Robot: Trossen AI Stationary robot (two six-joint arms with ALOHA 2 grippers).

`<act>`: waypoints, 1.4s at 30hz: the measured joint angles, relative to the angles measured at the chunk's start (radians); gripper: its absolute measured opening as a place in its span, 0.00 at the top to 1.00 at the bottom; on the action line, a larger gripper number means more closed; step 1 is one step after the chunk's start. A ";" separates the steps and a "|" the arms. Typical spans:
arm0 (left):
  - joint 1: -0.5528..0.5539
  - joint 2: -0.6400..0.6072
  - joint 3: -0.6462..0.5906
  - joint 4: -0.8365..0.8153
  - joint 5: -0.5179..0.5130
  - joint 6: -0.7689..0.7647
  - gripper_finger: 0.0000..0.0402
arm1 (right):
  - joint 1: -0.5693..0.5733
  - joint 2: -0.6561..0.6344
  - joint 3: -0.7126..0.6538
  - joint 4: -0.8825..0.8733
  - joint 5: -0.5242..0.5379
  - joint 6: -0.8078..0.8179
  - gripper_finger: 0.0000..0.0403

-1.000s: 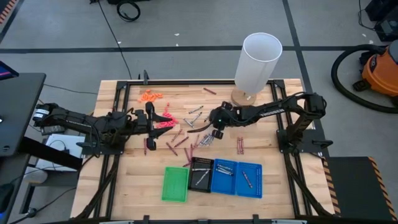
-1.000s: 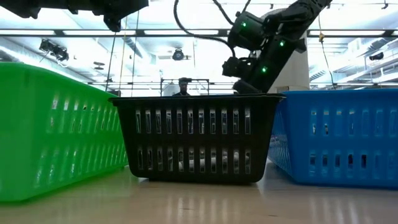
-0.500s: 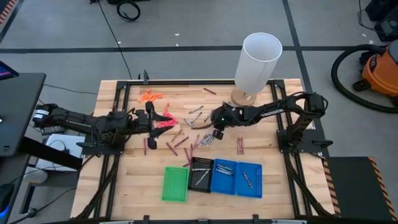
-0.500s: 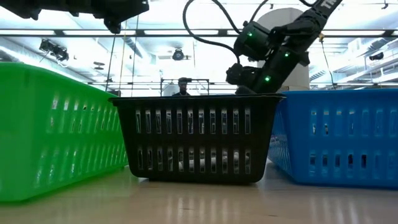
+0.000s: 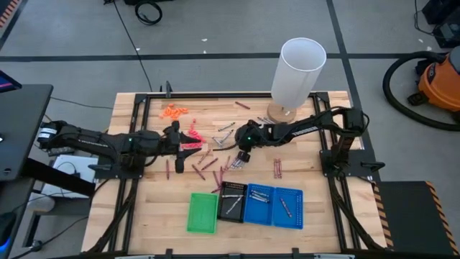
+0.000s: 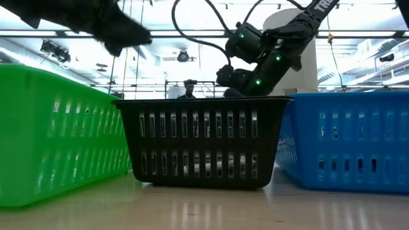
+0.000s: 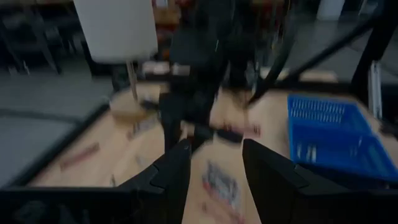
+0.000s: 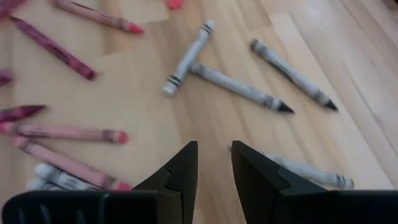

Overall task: Sort crayons
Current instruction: Put the red crayon into the green bin

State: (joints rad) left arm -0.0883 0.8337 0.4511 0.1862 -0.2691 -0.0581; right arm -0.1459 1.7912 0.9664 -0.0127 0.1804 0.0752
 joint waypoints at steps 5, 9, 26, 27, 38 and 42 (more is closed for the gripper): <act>-0.007 0.005 -0.001 -0.103 0.000 -0.057 0.61 | 0.027 -0.007 0.036 -0.008 -0.055 -0.074 0.74; 0.012 0.004 -0.001 -0.101 0.000 -0.056 0.61 | 0.020 0.007 0.068 -0.066 -0.078 -0.081 0.74; 0.046 0.126 0.004 -0.484 0.032 -0.323 0.61 | 0.131 -0.019 0.077 -0.224 0.057 0.000 0.74; 0.045 0.133 0.006 -0.520 0.045 -0.342 0.61 | 0.141 -0.019 0.072 -0.222 0.071 -0.001 0.74; 0.016 0.208 0.162 -0.805 0.109 -0.461 0.61 | 0.174 -0.020 0.033 -0.179 0.129 -0.024 0.74; 0.017 0.232 0.236 -0.931 0.109 -0.501 0.61 | 0.180 -0.020 -0.004 -0.105 0.159 -0.026 0.74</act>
State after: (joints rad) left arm -0.0715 1.0662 0.6867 -0.7444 -0.1604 -0.5596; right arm 0.0345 1.7710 0.9625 -0.1173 0.3395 0.0494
